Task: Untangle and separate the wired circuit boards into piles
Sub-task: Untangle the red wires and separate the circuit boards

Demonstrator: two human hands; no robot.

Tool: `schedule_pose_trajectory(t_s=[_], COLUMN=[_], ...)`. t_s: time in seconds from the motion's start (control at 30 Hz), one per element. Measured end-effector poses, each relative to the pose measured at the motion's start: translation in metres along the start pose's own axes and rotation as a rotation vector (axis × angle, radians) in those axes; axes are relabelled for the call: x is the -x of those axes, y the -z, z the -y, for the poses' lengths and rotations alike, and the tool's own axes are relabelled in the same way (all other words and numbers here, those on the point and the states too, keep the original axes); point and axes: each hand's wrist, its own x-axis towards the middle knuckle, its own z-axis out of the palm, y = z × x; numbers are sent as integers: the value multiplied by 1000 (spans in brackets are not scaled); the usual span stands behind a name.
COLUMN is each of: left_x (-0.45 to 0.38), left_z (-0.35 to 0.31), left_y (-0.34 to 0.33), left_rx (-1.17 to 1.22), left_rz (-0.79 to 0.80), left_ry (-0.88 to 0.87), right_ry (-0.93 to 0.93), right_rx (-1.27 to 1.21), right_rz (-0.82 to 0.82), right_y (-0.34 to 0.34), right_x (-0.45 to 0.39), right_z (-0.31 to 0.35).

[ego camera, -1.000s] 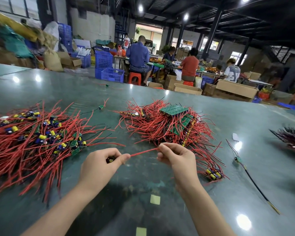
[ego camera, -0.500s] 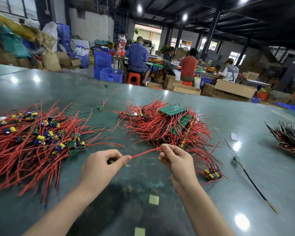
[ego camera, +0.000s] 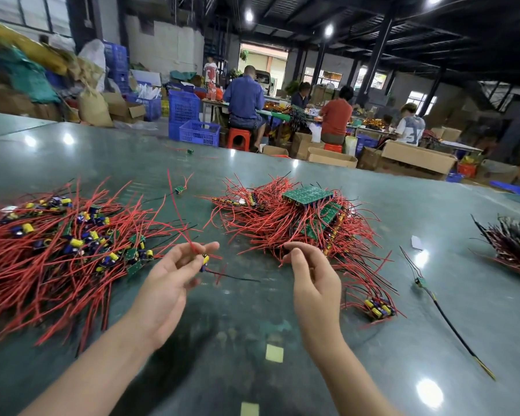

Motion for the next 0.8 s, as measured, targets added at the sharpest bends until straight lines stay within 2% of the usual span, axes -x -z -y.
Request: schedule_pose_trajectory(t_s=[0.1, 0.17, 0.23, 0.3, 0.47, 0.67, 0.8], left_x=[-3, -2, 0, 5, 18, 21, 19], left_z=[3, 4, 5, 6, 9, 13, 14], left_y=[2, 1, -1, -6, -17, -16, -17], left_rx=[74, 169, 214, 215, 55, -165, -246], left_rz=[-33, -30, -4, 52, 194, 243, 251], left_ry=[-70, -89, -106, -114, -177, -242, -248], right_ry=[81, 109, 85, 7, -306, -597, -671], right_rx=[27, 111, 237, 300, 2, -445, -559], right_rz=[119, 276, 469, 585, 539, 489, 538], right_y=[-4, -8, -13, -17, -22, -18, -17], right_x=[7, 12, 18, 22, 18, 14, 13], right_z=[3, 3, 0, -3, 3, 5, 4])
